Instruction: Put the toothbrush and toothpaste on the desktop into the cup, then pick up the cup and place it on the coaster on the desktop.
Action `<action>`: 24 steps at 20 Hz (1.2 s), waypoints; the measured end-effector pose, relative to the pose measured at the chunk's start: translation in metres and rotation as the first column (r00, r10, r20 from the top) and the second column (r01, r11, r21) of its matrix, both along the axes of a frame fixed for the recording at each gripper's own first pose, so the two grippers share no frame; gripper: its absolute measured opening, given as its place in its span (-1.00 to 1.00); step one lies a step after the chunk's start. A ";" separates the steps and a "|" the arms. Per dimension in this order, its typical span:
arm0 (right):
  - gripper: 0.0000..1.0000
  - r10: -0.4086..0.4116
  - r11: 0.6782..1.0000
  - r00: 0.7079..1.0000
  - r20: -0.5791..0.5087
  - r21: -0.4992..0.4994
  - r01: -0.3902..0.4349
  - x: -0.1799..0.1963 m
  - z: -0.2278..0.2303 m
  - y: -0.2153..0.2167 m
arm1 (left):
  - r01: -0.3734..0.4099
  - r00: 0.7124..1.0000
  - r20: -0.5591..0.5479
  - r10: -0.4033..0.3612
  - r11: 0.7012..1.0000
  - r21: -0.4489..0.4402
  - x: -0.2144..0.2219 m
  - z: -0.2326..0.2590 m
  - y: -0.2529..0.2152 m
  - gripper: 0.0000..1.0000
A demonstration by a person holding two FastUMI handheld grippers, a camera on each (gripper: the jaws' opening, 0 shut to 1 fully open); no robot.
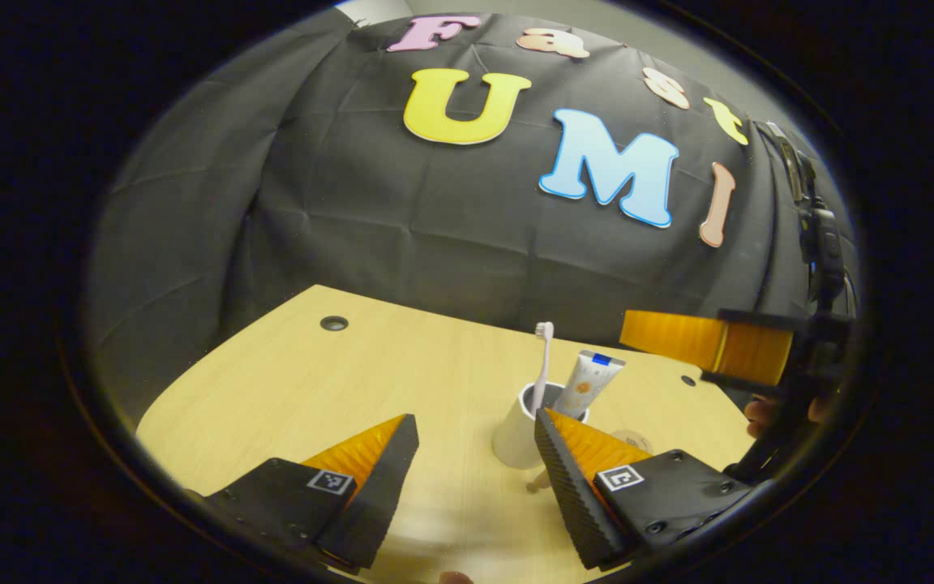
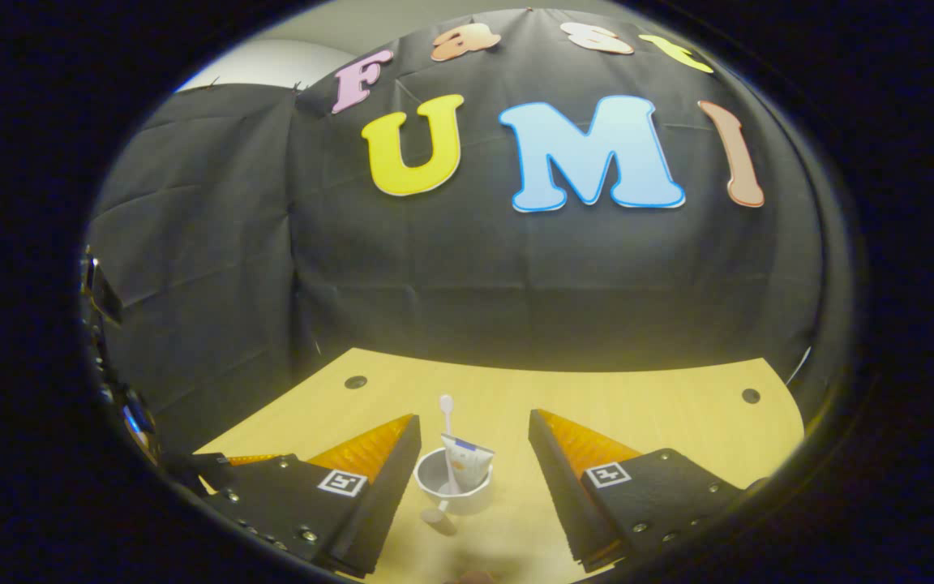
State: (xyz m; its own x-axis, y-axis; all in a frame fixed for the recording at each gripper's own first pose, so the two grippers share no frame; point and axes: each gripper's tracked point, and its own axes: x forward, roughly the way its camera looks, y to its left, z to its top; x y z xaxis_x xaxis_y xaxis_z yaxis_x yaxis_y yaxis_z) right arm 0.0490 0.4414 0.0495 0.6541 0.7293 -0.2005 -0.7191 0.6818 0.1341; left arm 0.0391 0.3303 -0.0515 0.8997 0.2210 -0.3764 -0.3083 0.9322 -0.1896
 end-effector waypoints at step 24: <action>0.65 -0.251 0.968 0.960 -0.125 -0.029 0.250 0.021 -0.026 -0.179 | 0.101 0.889 -0.431 -0.154 0.984 -0.144 0.118 -0.122 -0.095 0.87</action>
State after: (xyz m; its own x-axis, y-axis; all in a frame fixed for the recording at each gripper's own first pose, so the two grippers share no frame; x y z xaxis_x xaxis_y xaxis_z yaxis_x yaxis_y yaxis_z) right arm 0.0695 0.2625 0.0238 0.7840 0.5424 -0.3019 -0.5028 0.8401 0.2036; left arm 0.1575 0.2349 -0.1731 0.6543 0.0468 -0.7548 -0.2646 0.9491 -0.1706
